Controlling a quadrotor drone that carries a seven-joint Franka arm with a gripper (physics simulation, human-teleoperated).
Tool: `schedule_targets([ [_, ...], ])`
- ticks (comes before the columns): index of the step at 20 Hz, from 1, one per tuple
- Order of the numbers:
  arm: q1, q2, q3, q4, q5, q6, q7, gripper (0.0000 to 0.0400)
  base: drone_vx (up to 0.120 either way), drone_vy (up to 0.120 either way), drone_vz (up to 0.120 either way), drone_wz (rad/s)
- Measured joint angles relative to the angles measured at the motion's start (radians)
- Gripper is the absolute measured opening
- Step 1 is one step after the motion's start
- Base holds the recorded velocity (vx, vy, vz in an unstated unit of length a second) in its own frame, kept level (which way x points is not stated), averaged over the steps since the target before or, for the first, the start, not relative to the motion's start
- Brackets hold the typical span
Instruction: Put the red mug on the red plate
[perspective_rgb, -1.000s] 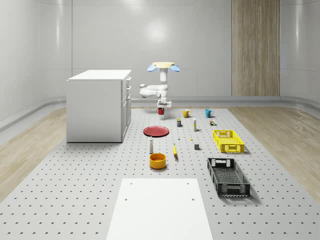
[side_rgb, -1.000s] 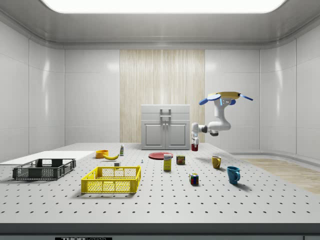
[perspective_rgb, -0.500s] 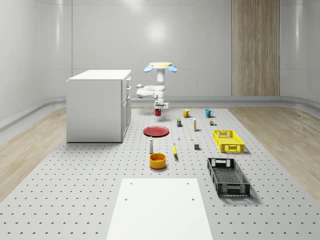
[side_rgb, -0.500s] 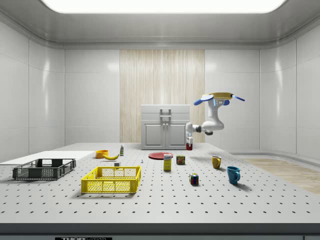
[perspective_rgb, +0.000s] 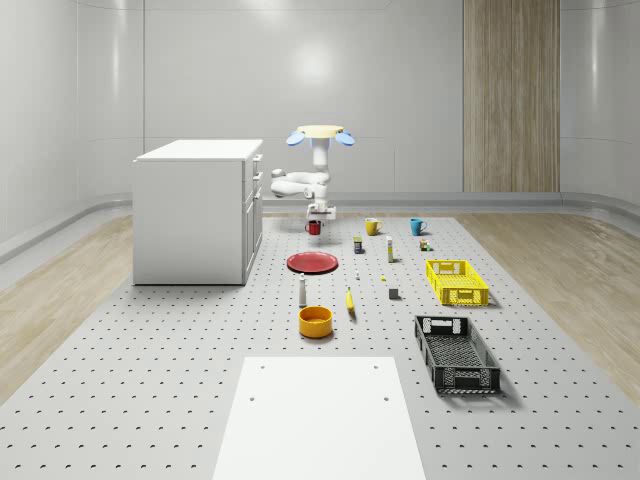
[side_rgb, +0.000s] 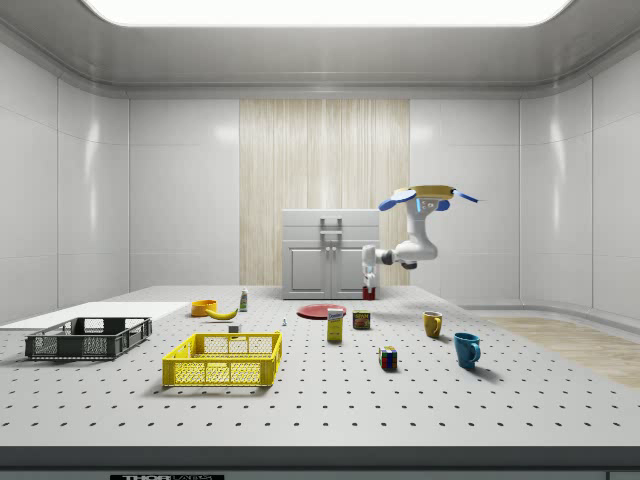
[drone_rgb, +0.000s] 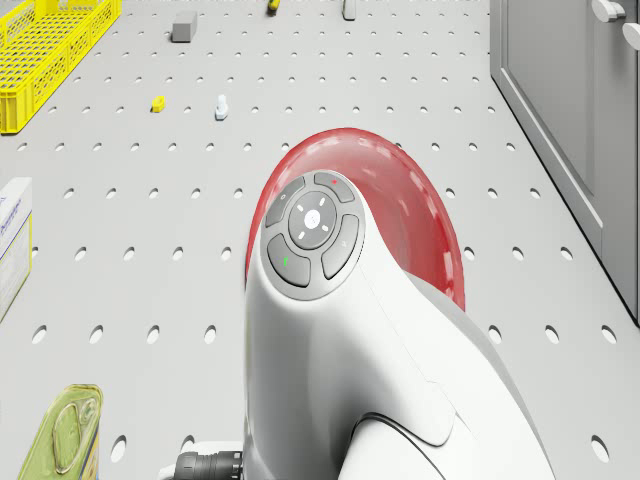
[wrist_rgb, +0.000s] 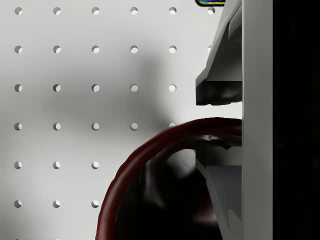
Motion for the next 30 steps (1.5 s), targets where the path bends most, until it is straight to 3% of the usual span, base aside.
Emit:
schedule_targets([
  [19, -0.006, -0.033, 0.006, 0.001, 0.013, 0.031, 0.005, 0.0099, 0.120, -0.008, 0.000, 0.000],
  [30, -0.008, -0.049, 0.008, 0.002, 0.019, 0.046, 0.006, 0.0099, 0.120, 0.000, -0.051, 0.000],
])
